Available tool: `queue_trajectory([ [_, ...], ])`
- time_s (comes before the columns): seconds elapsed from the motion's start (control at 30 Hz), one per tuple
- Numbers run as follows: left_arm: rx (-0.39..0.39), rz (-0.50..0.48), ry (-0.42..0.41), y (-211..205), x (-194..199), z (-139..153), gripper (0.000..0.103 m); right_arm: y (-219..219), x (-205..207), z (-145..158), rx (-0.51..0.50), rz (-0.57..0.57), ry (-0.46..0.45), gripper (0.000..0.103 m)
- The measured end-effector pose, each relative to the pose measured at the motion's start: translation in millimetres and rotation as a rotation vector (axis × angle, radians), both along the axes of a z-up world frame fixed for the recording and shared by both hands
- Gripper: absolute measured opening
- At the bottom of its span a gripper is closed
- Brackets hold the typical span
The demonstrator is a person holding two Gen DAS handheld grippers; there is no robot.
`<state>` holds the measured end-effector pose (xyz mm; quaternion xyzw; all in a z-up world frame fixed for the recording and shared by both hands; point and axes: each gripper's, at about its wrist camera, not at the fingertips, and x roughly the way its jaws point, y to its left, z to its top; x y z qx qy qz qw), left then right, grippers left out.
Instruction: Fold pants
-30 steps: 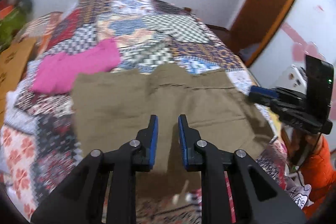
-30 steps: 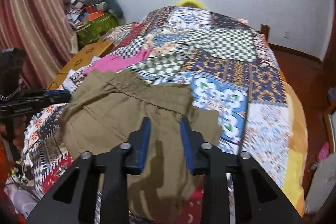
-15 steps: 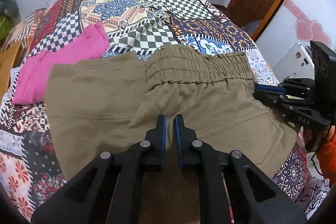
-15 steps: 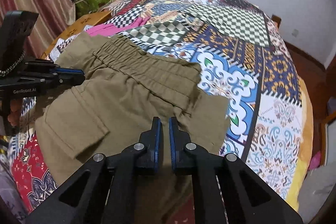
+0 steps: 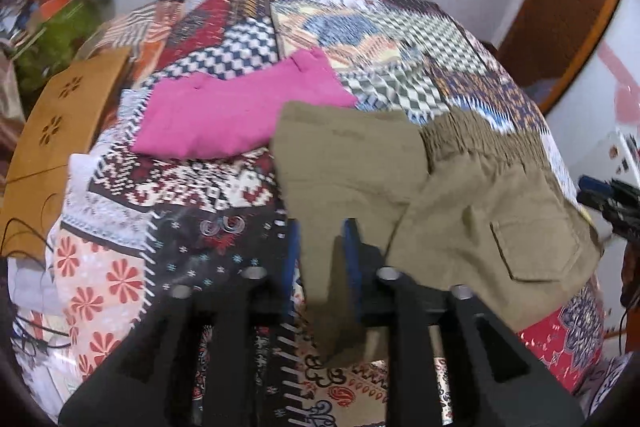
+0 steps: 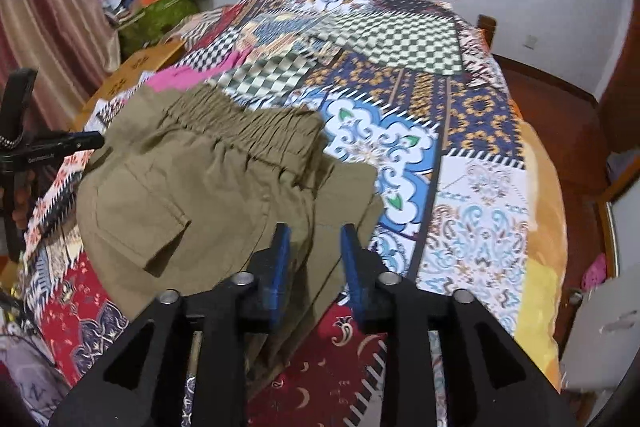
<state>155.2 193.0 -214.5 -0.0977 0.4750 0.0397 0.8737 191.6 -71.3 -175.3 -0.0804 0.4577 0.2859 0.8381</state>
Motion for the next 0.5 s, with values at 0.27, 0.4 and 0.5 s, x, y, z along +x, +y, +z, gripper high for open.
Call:
queue_trajectory([
  [0.27,-0.022,0.011,-0.016,-4,4,-7,0.069,3,-3,1,0.031,-0.029,0.036,0.052],
  [0.4,-0.068,0.007,0.036,-7,4,-25,0.069,1,-5,-16,0.054,-0.057,0.111,0.057],
  [0.5,-0.136,0.009,0.062,-7,0,-37,0.069,-3,-5,-29,0.078,-0.079,0.162,0.06],
])
